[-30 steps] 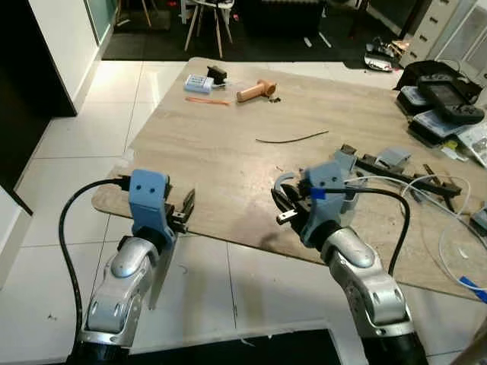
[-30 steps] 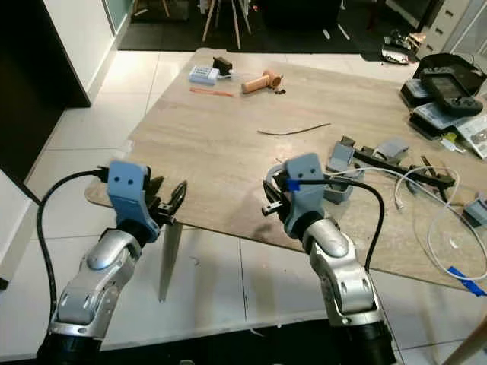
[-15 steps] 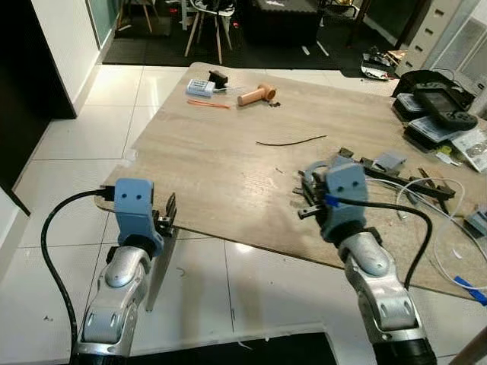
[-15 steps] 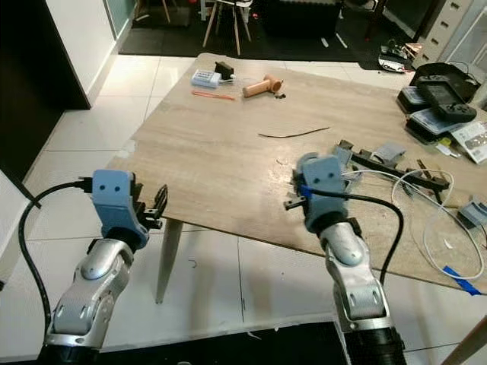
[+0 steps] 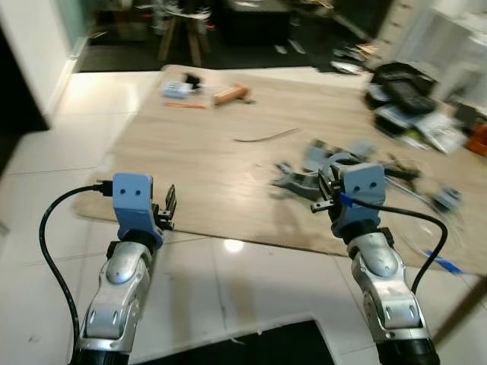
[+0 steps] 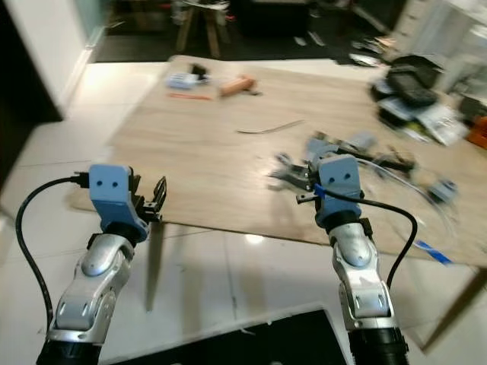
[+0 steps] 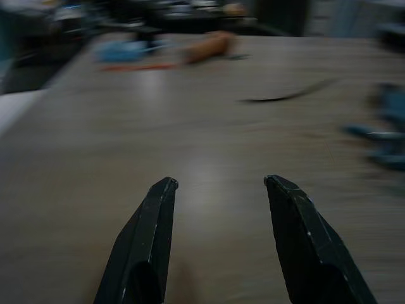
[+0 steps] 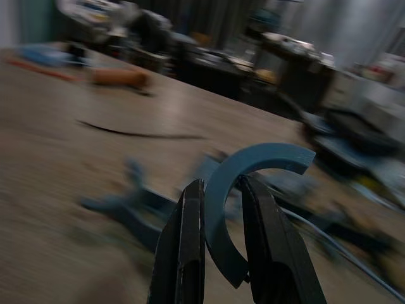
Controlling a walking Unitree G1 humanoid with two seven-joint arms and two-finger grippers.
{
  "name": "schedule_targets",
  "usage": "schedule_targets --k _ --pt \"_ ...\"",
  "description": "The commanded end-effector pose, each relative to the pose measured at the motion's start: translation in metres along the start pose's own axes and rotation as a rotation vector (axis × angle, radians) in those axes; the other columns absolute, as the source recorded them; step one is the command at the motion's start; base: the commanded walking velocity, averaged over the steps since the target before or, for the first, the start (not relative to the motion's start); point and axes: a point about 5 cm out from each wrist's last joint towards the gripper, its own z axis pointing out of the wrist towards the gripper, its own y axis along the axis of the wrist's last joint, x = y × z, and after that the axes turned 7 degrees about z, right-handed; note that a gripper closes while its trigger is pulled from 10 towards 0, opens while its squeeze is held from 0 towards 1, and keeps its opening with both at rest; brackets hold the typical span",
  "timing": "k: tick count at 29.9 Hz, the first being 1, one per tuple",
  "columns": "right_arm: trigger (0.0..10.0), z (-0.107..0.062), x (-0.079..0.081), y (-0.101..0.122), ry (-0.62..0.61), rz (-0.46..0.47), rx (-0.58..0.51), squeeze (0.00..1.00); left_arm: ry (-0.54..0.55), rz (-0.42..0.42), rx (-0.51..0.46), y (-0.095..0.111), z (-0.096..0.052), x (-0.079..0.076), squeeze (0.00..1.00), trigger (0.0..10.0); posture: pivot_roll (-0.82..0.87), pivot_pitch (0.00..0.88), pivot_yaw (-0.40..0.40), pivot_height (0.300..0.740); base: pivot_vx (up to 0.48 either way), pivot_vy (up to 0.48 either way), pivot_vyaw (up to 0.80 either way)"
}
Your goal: Picking trash to rubbish bin
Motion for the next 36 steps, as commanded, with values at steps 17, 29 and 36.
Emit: schedule_targets --k 17,29,36 --pt "10.0 -0.004 0.002 -0.011 -0.004 0.030 0.010 0.00 -0.057 0.035 -0.013 0.002 -0.001 -0.010 0.00 10.0 -0.04 0.104 -0.024 0.740 0.000 0.000 -0.80" --pt "10.0 -0.004 0.006 -0.015 0.001 0.047 0.015 0.00 -0.073 0.062 -0.005 0.000 -0.002 -0.006 0.00 10.0 -0.02 0.098 -0.022 0.740 0.000 0.000 -0.80" --pt "10.0 -0.002 0.008 -0.017 0.000 0.059 0.019 0.00 -0.060 0.074 0.009 -0.002 -0.002 0.001 0.00 10.0 -0.02 0.091 -0.019 0.740 0.000 0.000 -0.80"
